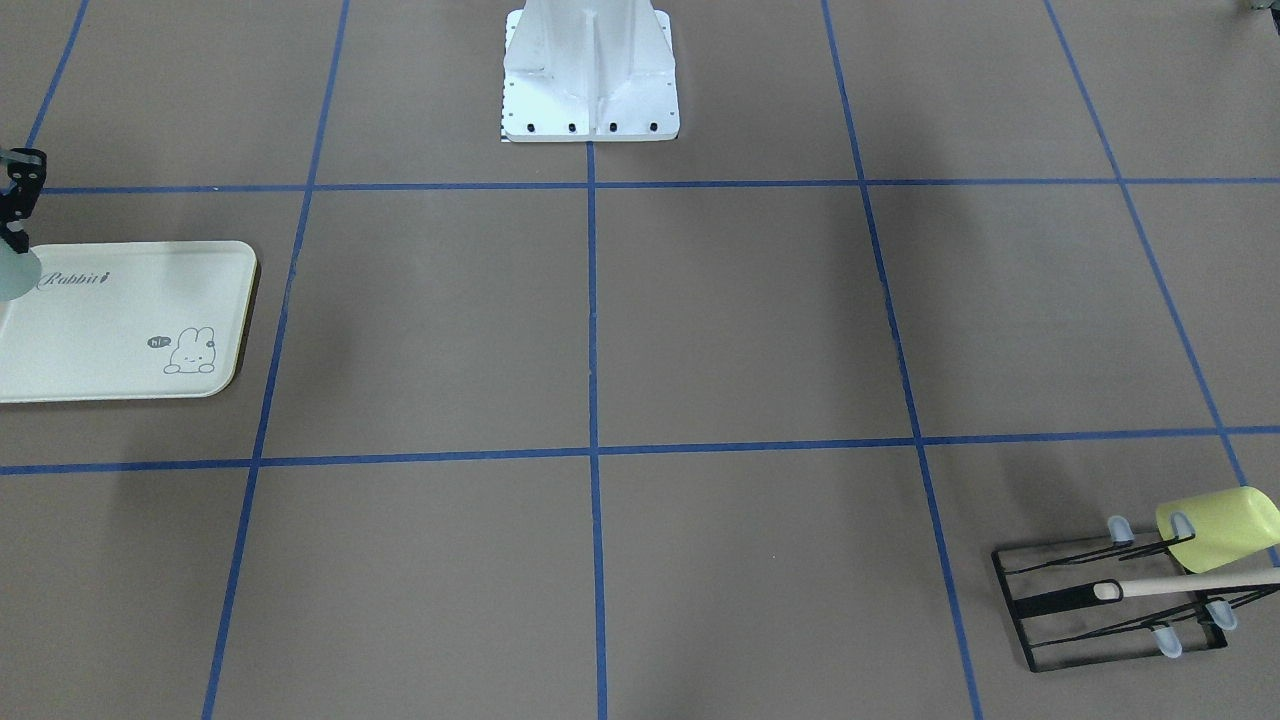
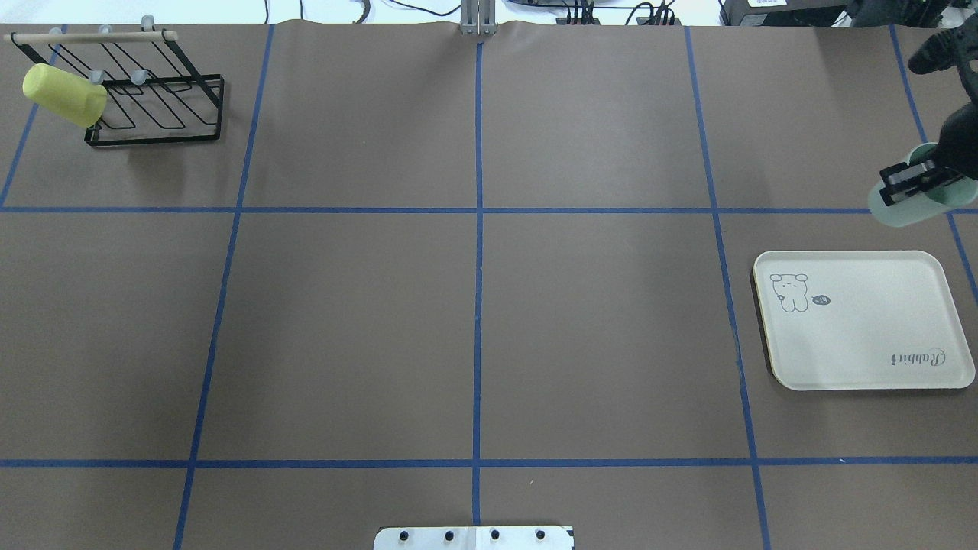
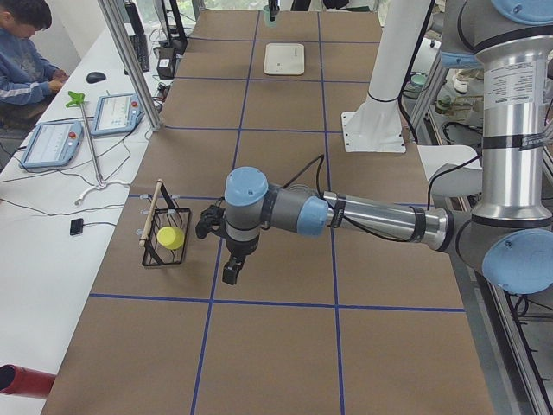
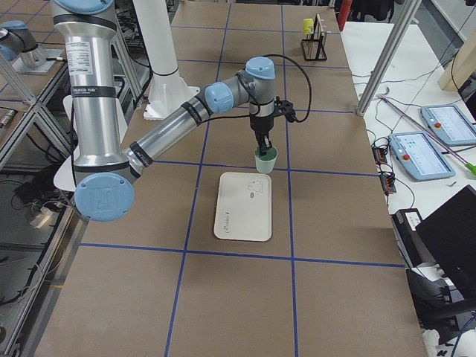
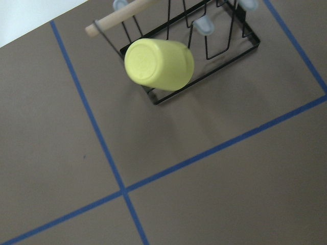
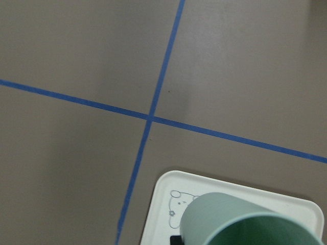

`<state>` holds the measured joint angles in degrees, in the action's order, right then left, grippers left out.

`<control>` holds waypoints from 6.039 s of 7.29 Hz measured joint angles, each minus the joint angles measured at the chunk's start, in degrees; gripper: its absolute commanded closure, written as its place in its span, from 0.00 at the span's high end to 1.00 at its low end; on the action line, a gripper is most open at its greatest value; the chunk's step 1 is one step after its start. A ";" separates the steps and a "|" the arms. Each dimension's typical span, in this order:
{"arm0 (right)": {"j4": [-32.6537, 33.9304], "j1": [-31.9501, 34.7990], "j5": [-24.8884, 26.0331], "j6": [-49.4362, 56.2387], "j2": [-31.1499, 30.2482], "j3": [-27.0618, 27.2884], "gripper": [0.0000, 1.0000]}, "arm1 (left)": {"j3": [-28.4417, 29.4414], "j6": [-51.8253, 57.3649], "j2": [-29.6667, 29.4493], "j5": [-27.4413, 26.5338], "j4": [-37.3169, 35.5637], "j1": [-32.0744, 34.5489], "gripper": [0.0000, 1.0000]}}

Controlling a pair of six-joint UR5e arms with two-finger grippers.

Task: Left arm grabs green cup and hands to right arm on tray

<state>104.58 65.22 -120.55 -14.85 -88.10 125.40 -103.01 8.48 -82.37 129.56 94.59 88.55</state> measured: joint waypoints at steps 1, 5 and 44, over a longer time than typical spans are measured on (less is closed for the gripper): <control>-0.27 0.31 0.06 1.08 -1.89 -0.14 0.00 | 0.45 0.70 2.32 0.02 0.11 0.83 1.00; -20.16 -1.03 -1.82 -7.86 -7.11 -8.76 0.00 | 0.90 0.68 5.31 0.08 -0.90 1.54 1.00; -18.68 23.11 -7.77 30.75 -14.03 -25.12 1.00 | -1.63 1.09 3.96 5.18 -8.12 1.36 1.00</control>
<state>85.89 88.33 -128.32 15.91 -102.13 100.28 -104.64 9.58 -78.40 134.74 86.46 89.91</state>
